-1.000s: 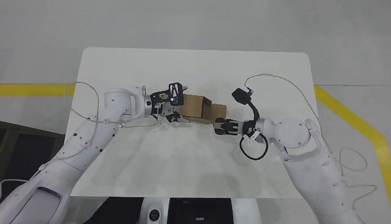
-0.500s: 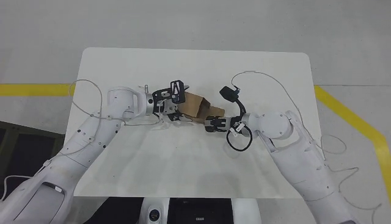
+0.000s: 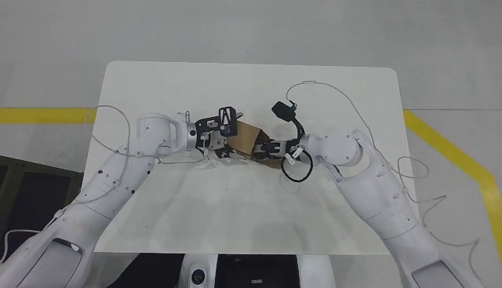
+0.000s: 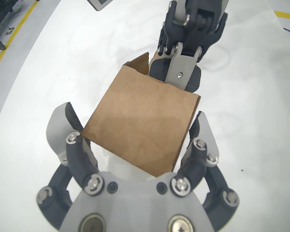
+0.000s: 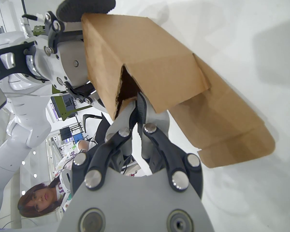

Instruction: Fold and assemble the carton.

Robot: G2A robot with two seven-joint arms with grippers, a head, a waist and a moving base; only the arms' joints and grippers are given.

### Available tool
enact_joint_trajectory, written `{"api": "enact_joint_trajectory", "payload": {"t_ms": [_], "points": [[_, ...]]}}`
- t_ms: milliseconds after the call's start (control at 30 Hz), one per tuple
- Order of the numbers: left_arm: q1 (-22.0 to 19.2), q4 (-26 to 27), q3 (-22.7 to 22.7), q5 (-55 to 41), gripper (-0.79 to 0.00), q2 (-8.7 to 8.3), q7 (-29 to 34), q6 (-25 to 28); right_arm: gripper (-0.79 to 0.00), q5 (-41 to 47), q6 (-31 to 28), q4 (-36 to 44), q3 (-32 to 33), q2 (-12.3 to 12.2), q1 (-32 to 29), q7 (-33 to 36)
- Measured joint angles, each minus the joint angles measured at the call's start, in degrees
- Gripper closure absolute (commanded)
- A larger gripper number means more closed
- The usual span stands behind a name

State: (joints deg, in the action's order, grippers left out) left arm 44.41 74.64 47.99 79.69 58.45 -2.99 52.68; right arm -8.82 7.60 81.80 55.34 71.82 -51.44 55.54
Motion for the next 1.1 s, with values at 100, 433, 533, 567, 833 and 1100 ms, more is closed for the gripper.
{"api": "enact_joint_trajectory", "payload": {"t_ms": [100,433,533,567,833,1100], "points": [[0.4,0.3,0.4,-0.1,-0.785,-0.07,0.2,0.2,0.0,0.5,-1.2,-1.6,-0.8,0.3,1.1,-0.7],[1.7,0.9,1.5,-1.6,-0.785,-0.01,0.9,-0.2,0.0,3.2,-5.8,-5.1,-2.1,1.0,2.5,-1.1],[1.8,1.0,1.6,-2.0,-0.785,0.07,1.4,-0.4,0.0,3.3,-6.3,-4.9,-1.4,0.7,2.1,0.1],[1.9,1.0,1.7,-2.0,-0.785,0.09,1.5,-0.5,0.0,3.1,-6.3,-4.5,-0.9,0.5,1.8,0.5],[2.2,1.1,2.2,-2.1,-0.785,0.26,2.2,-1.3,0.0,0.1,-3.6,2.8,5.7,-2.0,-3.1,4.6],[2.8,1.5,2.5,-0.4,-0.785,0.34,1.6,-2.4,0.0,-1.9,-0.6,4.6,8.0,-3.0,-3.6,5.9]]}}
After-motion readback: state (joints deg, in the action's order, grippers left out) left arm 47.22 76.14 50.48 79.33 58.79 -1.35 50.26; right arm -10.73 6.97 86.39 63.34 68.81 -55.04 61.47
